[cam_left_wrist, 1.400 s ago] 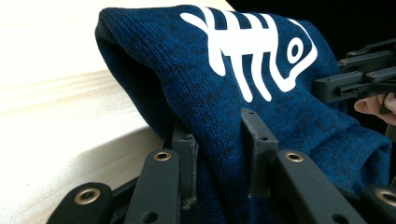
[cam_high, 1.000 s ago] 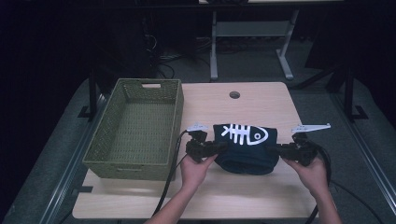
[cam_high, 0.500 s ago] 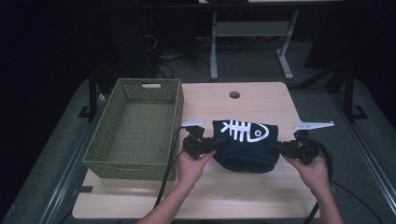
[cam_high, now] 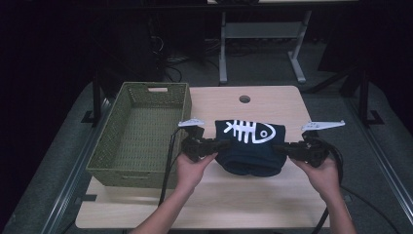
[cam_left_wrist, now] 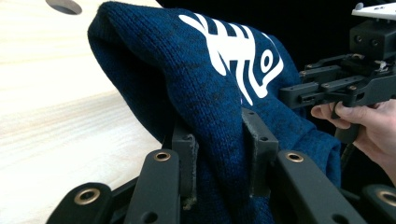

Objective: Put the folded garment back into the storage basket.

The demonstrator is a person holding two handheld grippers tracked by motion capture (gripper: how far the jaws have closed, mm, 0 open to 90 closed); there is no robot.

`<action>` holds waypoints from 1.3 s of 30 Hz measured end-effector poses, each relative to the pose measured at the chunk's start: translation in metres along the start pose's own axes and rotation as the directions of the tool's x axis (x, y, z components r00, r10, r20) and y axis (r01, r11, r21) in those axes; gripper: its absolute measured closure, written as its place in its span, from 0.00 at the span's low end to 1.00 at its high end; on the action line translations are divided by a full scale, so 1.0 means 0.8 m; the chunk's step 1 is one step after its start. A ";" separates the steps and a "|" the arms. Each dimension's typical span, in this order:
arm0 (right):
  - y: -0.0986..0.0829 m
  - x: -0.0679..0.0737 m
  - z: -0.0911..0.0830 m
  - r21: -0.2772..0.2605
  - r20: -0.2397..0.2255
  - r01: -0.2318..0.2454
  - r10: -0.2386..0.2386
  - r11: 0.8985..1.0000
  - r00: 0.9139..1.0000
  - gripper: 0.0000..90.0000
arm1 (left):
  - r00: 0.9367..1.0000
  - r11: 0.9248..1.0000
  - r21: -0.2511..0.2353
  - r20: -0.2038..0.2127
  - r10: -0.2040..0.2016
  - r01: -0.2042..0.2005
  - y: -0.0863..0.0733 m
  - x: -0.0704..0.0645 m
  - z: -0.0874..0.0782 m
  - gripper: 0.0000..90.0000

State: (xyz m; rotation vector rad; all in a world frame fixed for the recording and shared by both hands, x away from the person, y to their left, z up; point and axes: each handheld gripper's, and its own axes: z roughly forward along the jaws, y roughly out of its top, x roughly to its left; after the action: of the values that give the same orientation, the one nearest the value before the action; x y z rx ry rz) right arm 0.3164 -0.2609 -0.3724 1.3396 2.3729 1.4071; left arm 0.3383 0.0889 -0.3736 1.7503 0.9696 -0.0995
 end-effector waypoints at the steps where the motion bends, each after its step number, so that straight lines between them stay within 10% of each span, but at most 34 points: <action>1: 0.002 0.001 0.000 -0.002 0.000 0.008 -0.008 1.000 1.000 0.81 | 1.000 1.000 0.001 0.005 -0.003 0.003 0.002 0.000 -0.003 0.79; 39: 0.076 0.064 0.031 0.003 -0.028 0.109 -0.109 0.994 0.994 0.81 | 0.998 0.999 -0.025 0.047 -0.036 0.038 0.037 0.032 -0.090 0.78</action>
State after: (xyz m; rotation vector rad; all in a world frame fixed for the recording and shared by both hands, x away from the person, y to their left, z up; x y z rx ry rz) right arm 0.3354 -0.1958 -0.3239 1.1793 2.4268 1.4005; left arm 0.3471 0.1603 -0.3341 1.7000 0.9658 -0.1502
